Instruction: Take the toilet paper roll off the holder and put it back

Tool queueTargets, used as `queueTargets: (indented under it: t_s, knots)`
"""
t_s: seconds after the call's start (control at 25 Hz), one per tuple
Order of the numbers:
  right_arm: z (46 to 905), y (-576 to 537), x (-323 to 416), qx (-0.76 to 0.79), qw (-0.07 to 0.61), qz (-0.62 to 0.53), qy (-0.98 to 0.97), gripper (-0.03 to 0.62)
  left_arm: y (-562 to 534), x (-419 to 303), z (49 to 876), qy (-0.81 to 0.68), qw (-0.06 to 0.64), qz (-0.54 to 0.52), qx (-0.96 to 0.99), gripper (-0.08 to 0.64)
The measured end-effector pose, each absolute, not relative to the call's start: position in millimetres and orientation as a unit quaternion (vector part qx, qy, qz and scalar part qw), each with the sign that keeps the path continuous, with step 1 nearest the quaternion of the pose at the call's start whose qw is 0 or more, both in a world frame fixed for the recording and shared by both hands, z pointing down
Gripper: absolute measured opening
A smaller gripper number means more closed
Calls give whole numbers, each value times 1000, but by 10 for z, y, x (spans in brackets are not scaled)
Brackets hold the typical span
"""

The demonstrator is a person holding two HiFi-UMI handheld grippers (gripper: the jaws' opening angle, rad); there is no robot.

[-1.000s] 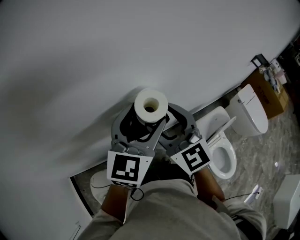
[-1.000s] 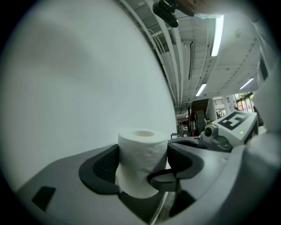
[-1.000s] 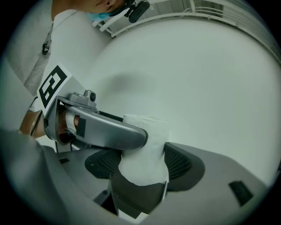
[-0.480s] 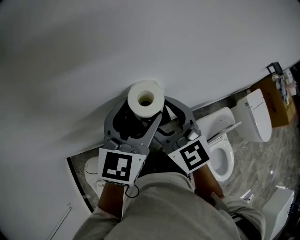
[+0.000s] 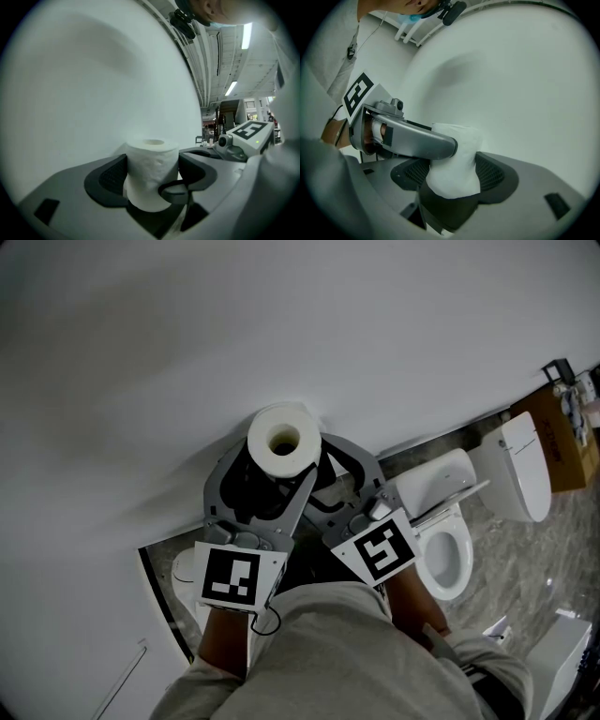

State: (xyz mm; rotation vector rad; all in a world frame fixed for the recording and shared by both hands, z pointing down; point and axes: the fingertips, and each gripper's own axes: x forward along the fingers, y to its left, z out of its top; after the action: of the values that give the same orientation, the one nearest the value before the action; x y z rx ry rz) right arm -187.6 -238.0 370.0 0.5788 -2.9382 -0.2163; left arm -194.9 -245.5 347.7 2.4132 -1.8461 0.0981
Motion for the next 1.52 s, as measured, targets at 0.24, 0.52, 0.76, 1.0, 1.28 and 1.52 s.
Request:
queueTargets:
  t_s: [0.24, 0.52, 0.76, 1.0, 1.28, 1.52]
  knots:
    - [3880, -2391, -1876, 185, 81, -58, -978, 304, -2474, -1949, 3660, -610, 68, 48, 788, 351]
    - [3980, -2381, -1880, 181, 88, -44, -979, 304, -2462, -1956, 3772, -608, 70, 68, 788, 350]
    - [4028, -2370, -1867, 176, 91, -41, -979, 304, -2452, -1946, 3822, -611, 77, 75, 785, 350]
    - [4066, -2366, -1852, 175, 98, -35, -979, 304, -2447, -1936, 3862, -613, 93, 69, 781, 350]
    - [4073, -2360, -1835, 173, 90, -26, -980, 304, -2442, -1923, 3860, -620, 89, 79, 776, 350]
    - [4054, -2358, -1858, 165, 90, -22, -982, 304, -2437, -1953, 3835, -632, 88, 85, 765, 350]
